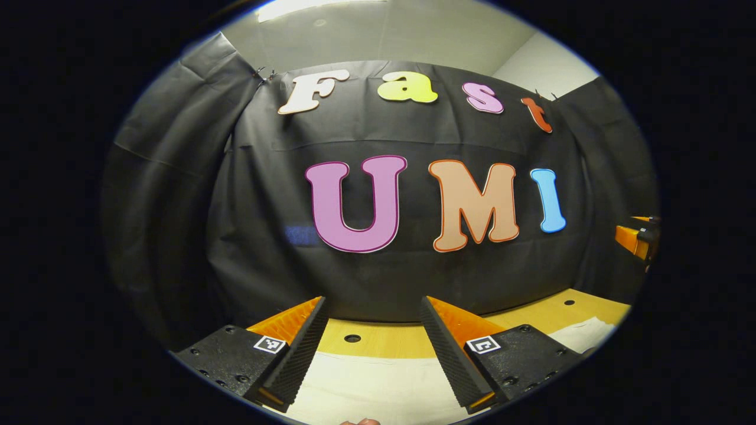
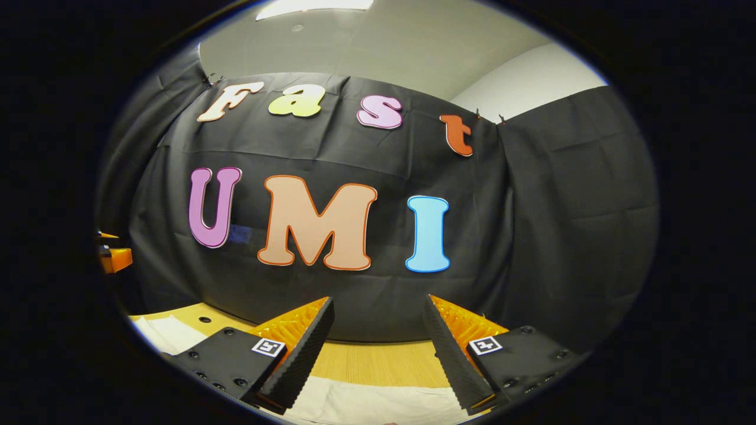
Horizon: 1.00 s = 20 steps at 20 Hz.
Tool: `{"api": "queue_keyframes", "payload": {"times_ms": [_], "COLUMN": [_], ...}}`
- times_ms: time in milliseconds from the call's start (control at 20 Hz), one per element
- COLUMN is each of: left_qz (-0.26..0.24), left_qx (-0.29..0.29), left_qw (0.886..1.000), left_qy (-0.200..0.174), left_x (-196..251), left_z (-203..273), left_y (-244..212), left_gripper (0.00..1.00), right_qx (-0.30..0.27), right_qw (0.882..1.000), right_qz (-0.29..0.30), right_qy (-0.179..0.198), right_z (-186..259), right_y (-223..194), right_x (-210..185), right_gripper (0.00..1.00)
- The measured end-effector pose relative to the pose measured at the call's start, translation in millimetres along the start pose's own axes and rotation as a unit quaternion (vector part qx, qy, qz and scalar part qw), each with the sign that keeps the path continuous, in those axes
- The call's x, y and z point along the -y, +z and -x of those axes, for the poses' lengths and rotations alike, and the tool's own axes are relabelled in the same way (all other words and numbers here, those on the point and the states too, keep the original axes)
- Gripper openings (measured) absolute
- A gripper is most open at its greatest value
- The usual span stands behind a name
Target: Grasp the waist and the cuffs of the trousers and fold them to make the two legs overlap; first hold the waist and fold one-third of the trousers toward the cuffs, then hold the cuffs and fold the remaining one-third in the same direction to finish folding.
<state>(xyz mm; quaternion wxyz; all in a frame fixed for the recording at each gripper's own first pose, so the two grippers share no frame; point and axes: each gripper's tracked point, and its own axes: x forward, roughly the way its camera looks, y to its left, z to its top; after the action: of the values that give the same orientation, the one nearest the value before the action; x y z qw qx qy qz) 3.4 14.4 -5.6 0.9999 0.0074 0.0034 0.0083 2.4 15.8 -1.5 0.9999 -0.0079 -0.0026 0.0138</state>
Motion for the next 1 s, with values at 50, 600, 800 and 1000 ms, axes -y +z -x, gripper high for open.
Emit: {"api": "queue_keyframes", "payload": {"times_ms": [50,600,800,1000], "left_qz": [0.000,-0.024,-0.075,-0.150], "left_qx": [-0.001,-0.007,-0.025,-0.063], "left_qw": [1.000,1.000,0.997,0.987], "left_qy": [0.002,0.014,0.001,-0.014], "left_x": [-2.1,-15.7,-26.8,-44.2], "left_z": [0.0,3.3,11.1,28.0], "left_y": [0.1,-6.5,-21.7,-50.5], "left_gripper": [0.94,0.93,0.96,0.96], "right_qx": [0.000,-0.002,-0.010,-0.014], "right_qw": [1.000,1.000,1.000,0.999], "right_qz": [0.001,0.007,0.006,0.007], "right_qy": [0.002,0.020,0.029,0.043], "right_z": [-0.7,3.9,3.2,4.9], "right_y": [-1.2,-5.0,-12.6,-19.1], "right_x": [-1.4,-13.3,-20.4,-30.7], "right_gripper": [0.97,0.96,0.97,0.97]}}
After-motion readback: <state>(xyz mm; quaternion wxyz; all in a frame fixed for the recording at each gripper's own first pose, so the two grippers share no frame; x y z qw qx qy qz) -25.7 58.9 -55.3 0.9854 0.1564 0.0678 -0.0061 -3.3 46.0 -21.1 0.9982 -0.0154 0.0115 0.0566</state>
